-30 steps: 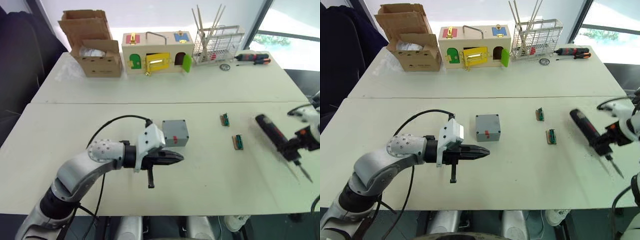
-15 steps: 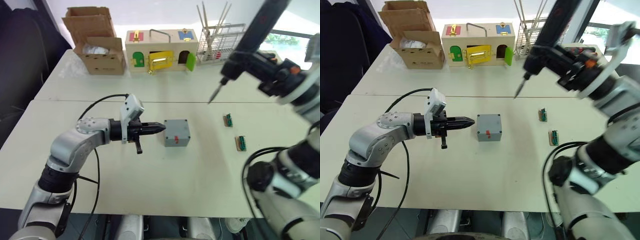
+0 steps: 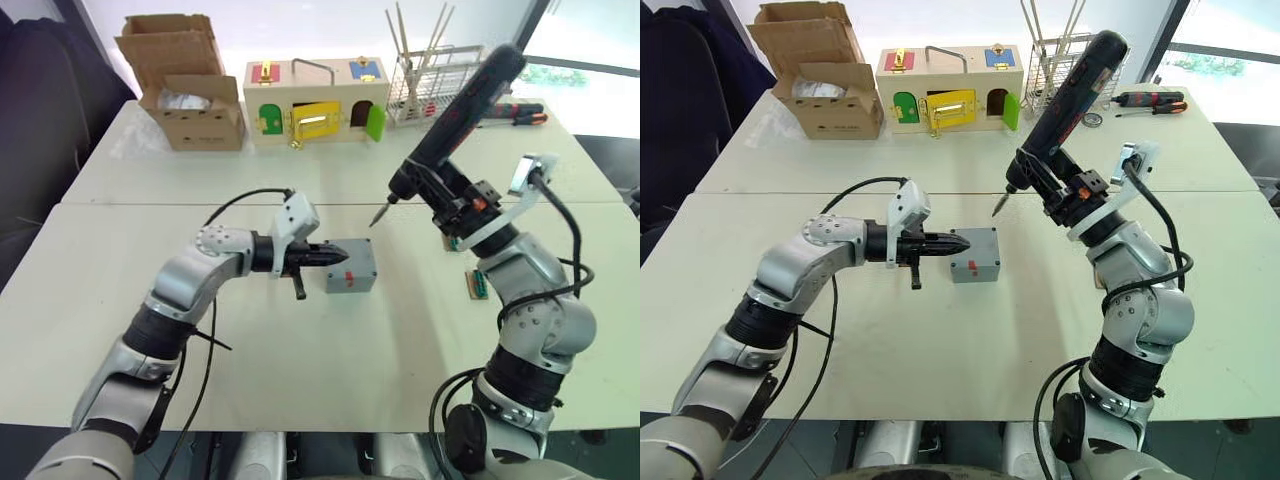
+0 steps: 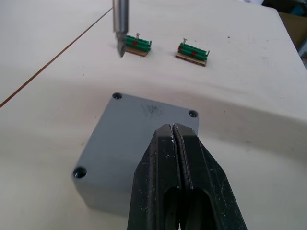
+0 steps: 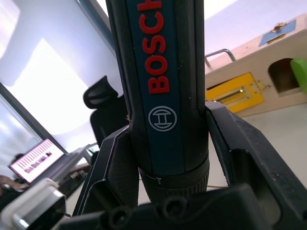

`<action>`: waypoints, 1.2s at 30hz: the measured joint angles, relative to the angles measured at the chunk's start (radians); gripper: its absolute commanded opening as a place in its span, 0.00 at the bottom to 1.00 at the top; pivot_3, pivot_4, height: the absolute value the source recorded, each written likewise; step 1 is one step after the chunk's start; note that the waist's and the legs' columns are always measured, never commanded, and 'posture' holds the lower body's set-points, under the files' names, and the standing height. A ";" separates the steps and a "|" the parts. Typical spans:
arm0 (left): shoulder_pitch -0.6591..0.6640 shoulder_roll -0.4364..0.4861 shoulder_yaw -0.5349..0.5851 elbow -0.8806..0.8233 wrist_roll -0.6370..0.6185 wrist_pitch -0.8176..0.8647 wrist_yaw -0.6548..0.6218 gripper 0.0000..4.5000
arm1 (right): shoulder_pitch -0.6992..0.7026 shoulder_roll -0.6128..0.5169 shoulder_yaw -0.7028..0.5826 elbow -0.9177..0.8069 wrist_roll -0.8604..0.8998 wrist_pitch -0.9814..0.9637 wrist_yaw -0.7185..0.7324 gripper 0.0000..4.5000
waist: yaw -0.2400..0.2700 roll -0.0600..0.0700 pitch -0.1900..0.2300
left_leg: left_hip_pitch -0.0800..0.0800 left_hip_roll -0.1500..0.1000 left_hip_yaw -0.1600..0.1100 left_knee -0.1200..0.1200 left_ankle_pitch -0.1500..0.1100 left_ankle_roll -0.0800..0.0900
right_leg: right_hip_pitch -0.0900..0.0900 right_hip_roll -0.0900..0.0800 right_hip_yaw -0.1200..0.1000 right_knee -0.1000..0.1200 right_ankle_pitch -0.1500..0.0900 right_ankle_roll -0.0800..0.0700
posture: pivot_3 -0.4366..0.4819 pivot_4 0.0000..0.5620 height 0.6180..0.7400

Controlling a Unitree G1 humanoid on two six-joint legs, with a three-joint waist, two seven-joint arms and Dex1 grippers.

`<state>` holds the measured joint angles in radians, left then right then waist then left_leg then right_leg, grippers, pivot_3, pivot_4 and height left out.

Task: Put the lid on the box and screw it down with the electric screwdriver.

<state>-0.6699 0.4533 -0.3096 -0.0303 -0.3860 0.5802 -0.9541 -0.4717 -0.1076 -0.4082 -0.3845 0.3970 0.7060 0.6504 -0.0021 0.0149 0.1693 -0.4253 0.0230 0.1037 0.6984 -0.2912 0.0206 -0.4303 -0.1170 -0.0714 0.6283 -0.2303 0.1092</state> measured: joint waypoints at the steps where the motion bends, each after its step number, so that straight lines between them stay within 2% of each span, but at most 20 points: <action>1: -0.002 -0.001 -0.010 0.011 0.015 -0.013 -0.004 0.00 | 0.006 -0.005 0.014 0.009 0.000 -0.019 -0.006 0.42 | -0.006 0.000 0.000 | 0.000 0.000 0.000 0.000 0.000 0.000 | 0.000 0.000 0.000 0.000 0.000 0.000 | 0.48 0.27 0.90; 10: -0.003 -0.024 -0.035 0.063 0.093 -0.064 -0.027 0.00 | 0.061 -0.069 0.135 0.069 0.001 -0.144 -0.042 0.42 | -0.008 0.000 0.000 | 0.000 0.001 0.000 0.000 0.000 0.000 | 0.000 0.000 0.000 0.000 0.000 0.000 | 0.48 0.27 0.90; 31: 0.002 -0.028 -0.029 0.054 0.116 -0.062 -0.038 0.00 | 0.083 -0.166 0.231 0.124 0.016 -0.281 -0.063 0.42 | -0.008 0.000 0.000 | 0.001 0.001 -0.002 0.000 -0.001 0.001 | 0.000 0.000 0.000 0.000 0.000 0.000 | 0.48 0.27 0.90; 36: 0.014 -0.029 -0.027 0.049 0.123 -0.068 -0.036 0.00 | 0.086 -0.201 0.315 0.118 -0.025 -0.338 -0.040 0.42 | -0.009 -0.001 -0.001 | 0.003 0.002 -0.002 0.000 -0.001 0.001 | 0.002 0.000 0.001 0.000 0.000 0.000 | 0.48 0.27 0.90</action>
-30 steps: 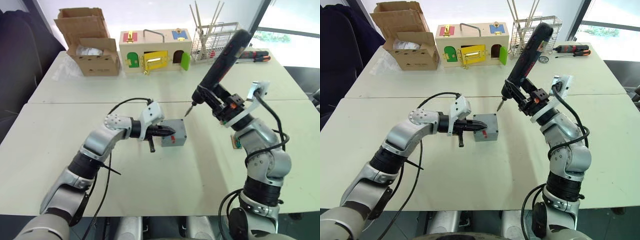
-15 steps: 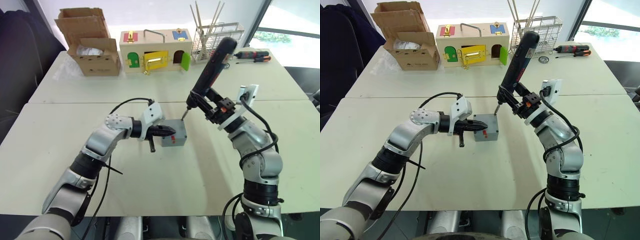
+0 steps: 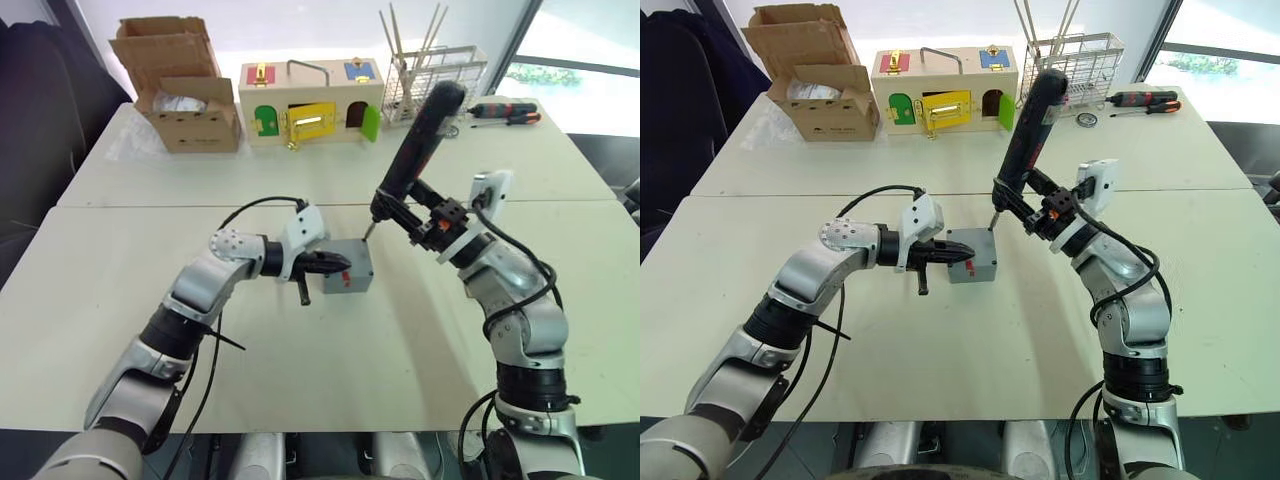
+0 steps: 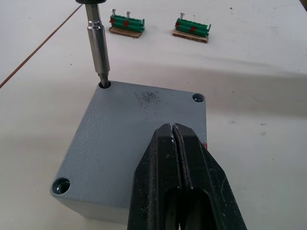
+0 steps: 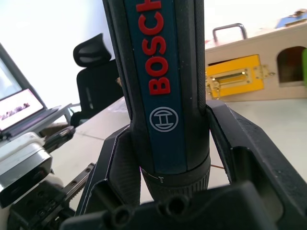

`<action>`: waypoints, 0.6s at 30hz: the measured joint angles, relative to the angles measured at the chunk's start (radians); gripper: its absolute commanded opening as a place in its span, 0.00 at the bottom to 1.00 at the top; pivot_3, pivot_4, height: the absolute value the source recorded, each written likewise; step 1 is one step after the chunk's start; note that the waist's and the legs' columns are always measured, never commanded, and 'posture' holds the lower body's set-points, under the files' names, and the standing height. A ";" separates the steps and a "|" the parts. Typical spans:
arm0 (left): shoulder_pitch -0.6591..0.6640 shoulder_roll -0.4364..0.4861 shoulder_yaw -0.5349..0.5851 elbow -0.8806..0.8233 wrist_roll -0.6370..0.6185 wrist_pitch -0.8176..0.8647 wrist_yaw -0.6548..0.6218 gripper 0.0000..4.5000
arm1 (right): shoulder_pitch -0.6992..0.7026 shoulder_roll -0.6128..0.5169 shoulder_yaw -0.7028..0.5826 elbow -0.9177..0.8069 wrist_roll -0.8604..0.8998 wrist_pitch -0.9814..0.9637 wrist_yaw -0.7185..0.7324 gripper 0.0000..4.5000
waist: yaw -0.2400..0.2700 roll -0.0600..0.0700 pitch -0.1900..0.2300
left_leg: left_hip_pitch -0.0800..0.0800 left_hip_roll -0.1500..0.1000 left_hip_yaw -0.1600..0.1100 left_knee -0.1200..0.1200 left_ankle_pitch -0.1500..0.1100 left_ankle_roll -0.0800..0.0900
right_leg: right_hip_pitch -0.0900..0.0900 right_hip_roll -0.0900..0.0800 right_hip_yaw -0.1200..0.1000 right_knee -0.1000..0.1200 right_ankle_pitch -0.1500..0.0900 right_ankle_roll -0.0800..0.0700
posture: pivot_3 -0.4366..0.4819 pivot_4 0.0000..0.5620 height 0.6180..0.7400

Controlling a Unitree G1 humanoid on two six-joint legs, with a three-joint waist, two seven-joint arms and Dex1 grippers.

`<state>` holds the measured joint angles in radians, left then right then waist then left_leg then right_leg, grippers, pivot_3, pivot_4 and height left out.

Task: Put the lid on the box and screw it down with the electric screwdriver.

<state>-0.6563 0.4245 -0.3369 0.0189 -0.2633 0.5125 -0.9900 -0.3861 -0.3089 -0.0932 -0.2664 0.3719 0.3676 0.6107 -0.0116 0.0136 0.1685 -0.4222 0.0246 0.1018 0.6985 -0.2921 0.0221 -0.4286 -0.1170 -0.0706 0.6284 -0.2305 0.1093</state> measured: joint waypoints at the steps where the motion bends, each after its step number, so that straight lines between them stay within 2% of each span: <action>1: 0.003 -0.001 0.000 0.000 0.001 -0.001 0.001 0.00 | 0.000 -0.001 0.015 -0.001 -0.011 -0.012 0.000 0.42 | 0.000 0.000 0.000 | 0.001 0.000 0.000 0.000 0.000 0.000 | 0.000 0.000 0.000 0.000 0.000 0.000 | 0.48 0.27 0.90; 8: 0.028 -0.004 0.004 -0.012 0.010 -0.006 0.016 0.00 | 0.014 -0.004 0.060 0.010 -0.054 -0.080 0.000 0.42 | -0.002 -0.007 -0.005 | 0.005 0.002 0.001 -0.001 -0.001 0.001 | 0.003 0.000 0.000 0.000 0.000 0.000 | 0.48 0.27 0.90; 12: 0.059 0.000 0.007 -0.030 0.015 -0.014 0.024 0.00 | 0.043 -0.004 0.076 0.007 -0.067 -0.108 0.000 0.42 | -0.003 -0.014 -0.013 | 0.013 0.003 0.002 -0.003 -0.002 0.003 | 0.010 0.000 0.001 -0.002 -0.003 -0.001 | 0.48 0.27 0.90; 18: 0.065 0.000 0.005 -0.033 0.018 -0.012 0.032 0.00 | 0.042 -0.001 0.088 0.019 -0.077 -0.122 0.000 0.42 | -0.003 -0.014 -0.017 | 0.015 0.005 0.002 -0.004 -0.005 0.007 | 0.012 0.000 0.001 -0.002 -0.004 -0.002 | 0.48 0.27 0.90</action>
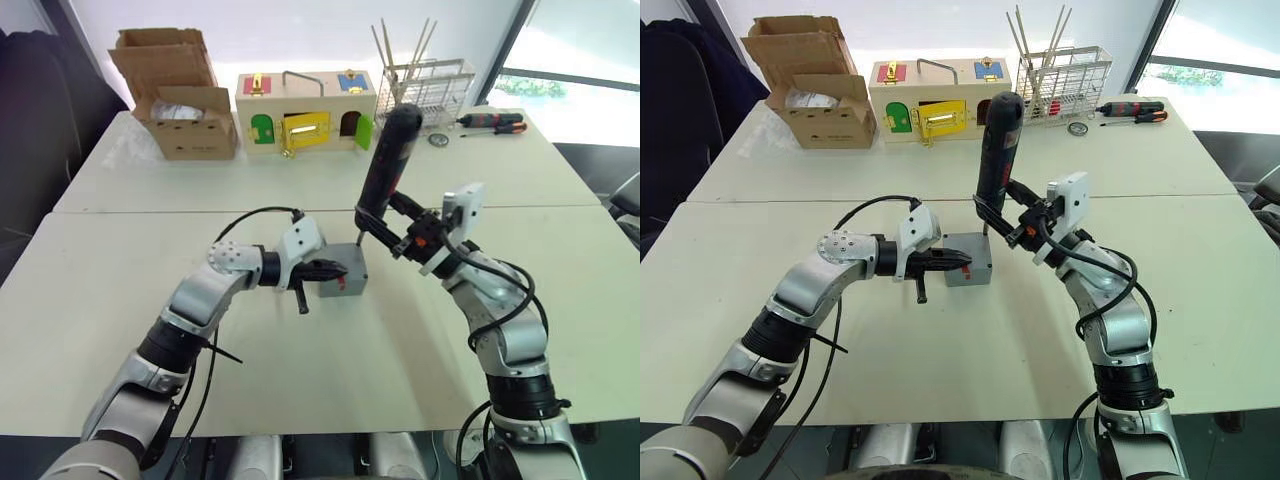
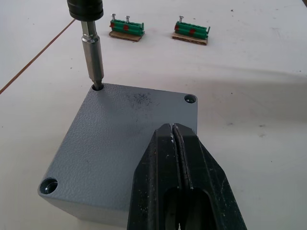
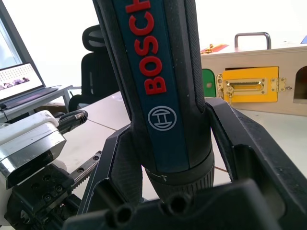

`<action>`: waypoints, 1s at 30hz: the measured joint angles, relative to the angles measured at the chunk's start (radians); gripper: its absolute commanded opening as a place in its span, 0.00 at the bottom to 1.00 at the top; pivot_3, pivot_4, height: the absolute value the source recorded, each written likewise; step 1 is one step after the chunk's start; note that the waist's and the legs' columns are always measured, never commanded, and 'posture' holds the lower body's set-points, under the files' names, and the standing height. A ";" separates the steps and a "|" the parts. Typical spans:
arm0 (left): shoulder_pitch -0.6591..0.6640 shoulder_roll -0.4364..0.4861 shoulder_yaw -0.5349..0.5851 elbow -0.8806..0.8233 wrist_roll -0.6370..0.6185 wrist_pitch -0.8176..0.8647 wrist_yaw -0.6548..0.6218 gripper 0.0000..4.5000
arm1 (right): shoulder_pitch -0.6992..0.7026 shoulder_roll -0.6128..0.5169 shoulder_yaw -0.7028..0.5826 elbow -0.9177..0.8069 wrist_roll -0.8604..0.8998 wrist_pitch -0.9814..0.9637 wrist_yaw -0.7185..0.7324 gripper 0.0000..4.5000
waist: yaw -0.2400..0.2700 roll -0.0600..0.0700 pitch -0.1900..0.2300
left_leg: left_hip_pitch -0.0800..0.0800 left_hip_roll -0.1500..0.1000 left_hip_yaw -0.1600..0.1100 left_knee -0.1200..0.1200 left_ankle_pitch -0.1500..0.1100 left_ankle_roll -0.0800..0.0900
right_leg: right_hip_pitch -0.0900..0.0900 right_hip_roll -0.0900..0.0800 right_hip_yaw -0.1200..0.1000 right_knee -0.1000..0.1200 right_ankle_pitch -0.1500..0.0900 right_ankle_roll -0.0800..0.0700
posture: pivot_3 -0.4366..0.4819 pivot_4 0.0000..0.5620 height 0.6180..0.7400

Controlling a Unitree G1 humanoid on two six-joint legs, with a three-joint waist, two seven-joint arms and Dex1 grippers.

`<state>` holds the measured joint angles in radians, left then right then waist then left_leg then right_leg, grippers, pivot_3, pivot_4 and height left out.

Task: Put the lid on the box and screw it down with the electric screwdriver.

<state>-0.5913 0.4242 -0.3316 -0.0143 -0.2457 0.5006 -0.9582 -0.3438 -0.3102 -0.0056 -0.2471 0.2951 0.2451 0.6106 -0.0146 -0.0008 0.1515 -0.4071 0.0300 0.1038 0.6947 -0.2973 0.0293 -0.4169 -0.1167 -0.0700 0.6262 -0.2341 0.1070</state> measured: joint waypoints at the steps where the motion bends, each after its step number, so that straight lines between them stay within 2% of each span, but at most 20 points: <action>1: 0.000 0.000 0.000 0.000 0.000 0.000 0.001 0.00 | -0.003 0.001 0.002 0.007 -0.003 0.000 0.000 0.42 | 0.000 0.000 0.000 | 0.000 0.000 0.000 0.000 0.000 0.000 | 0.000 0.000 0.000 0.000 0.000 0.000 | 0.48 0.27 0.90; 30: 0.003 -0.015 -0.001 0.003 0.019 0.004 0.007 0.00 | -0.022 0.045 0.031 0.083 -0.036 -0.045 -0.040 0.42 | 0.003 -0.002 -0.004 | 0.004 0.000 -0.001 -0.001 -0.001 0.002 | 0.007 -0.001 -0.001 -0.006 0.000 0.000 | 0.48 0.27 0.90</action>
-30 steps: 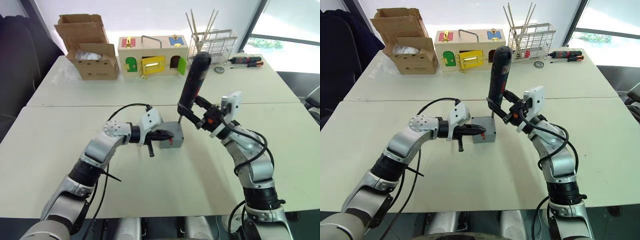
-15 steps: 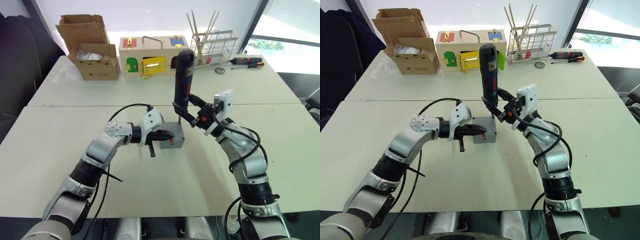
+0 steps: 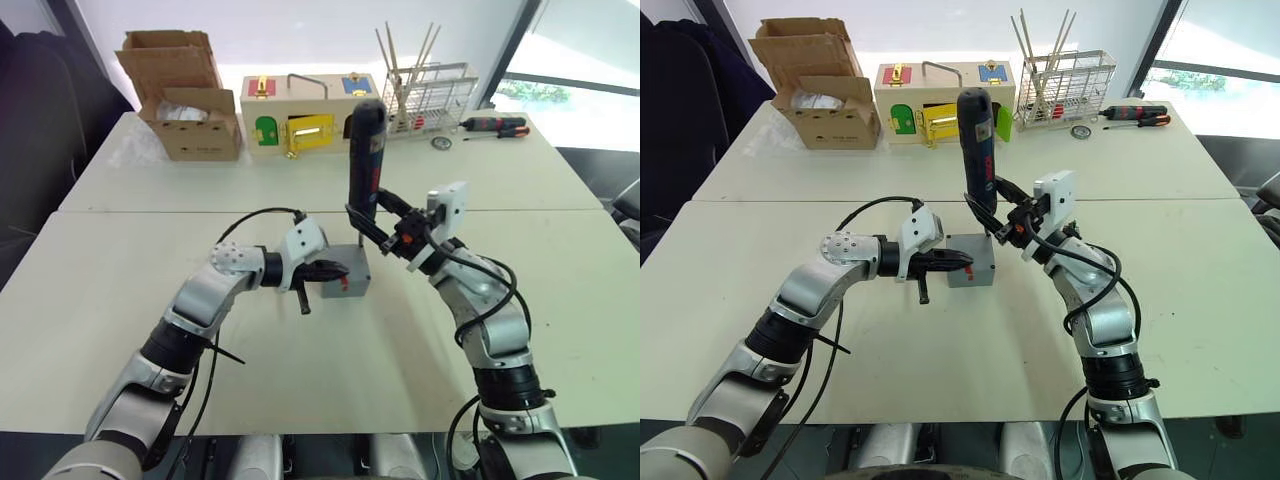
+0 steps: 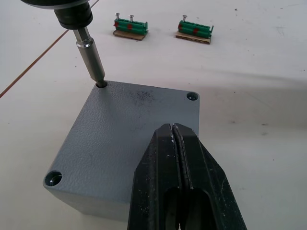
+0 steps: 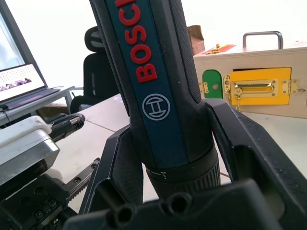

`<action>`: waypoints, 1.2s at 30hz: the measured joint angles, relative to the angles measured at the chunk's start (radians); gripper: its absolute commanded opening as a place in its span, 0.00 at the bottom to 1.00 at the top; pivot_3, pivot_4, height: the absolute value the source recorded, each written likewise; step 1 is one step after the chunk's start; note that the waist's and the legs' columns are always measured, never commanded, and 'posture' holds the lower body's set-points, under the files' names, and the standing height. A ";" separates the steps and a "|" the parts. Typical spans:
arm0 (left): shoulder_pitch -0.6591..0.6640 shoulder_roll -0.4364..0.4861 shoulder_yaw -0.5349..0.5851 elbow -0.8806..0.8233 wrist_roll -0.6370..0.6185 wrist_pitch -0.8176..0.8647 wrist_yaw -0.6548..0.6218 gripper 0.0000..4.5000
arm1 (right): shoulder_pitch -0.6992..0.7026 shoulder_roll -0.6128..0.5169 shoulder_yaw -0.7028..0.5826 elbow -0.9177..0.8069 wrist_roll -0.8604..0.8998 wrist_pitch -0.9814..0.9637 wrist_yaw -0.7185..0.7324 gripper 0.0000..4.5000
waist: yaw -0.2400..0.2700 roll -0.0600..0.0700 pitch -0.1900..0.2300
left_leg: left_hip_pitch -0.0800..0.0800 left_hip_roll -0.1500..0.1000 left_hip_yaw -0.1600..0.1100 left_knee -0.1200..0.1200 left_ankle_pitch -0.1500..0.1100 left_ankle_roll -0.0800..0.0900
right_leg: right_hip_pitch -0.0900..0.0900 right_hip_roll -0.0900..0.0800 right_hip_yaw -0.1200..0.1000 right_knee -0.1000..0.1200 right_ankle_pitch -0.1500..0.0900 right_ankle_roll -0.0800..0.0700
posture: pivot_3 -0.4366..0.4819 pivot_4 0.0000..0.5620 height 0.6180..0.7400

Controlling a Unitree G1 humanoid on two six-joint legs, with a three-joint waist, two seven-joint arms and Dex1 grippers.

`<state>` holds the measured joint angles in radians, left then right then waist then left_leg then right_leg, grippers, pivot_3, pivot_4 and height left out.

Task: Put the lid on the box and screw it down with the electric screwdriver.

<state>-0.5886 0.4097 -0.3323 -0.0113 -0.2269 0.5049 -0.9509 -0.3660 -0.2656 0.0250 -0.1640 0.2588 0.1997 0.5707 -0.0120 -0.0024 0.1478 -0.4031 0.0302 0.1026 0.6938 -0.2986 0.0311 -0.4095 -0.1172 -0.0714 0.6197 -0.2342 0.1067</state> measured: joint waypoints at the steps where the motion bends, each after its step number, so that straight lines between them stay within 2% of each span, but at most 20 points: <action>1: 0.000 0.000 0.000 0.000 0.000 0.000 0.000 0.00 | 0.002 0.004 -0.002 0.001 0.001 -0.001 -0.006 0.42 | 0.000 0.000 0.000 | 0.000 0.000 0.000 0.000 0.000 0.000 | 0.000 0.000 0.000 -0.001 0.000 0.000 | 0.48 0.27 0.90; 15: 0.001 0.003 -0.001 0.001 0.005 -0.001 -0.002 0.00 | 0.070 0.013 -0.025 -0.027 0.041 -0.031 -0.016 0.42 | -0.001 -0.001 -0.003 | 0.001 0.000 0.000 -0.002 0.000 0.000 | 0.001 -0.001 0.000 -0.002 -0.001 -0.002 | 0.48 0.27 0.90; 19: 0.007 0.008 -0.002 0.000 0.012 0.000 -0.003 0.00 | 0.088 0.021 -0.025 -0.027 0.041 -0.043 -0.016 0.42 | -0.001 -0.002 -0.006 | 0.010 0.000 0.001 -0.009 0.000 0.000 | 0.007 -0.001 0.000 -0.005 -0.002 -0.003 | 0.48 0.27 0.90; 36: 0.013 0.013 -0.004 -0.009 0.015 -0.001 -0.004 0.00 | 0.082 0.022 -0.017 -0.010 0.039 -0.063 -0.016 0.42 | -0.002 -0.002 -0.007 | 0.011 0.000 0.001 -0.011 -0.001 0.000 | 0.006 -0.003 0.000 -0.005 -0.004 -0.007 | 0.48 0.27 0.90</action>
<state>-0.5753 0.4229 -0.3360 -0.0204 -0.2114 0.5041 -0.9548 -0.2837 -0.2431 0.0085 -0.1738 0.2980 0.1362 0.5544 -0.0138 -0.0040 0.1403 -0.3923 0.0304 0.1037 0.6830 -0.2992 0.0308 -0.4035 -0.1197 -0.0713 0.6144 -0.2378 0.1001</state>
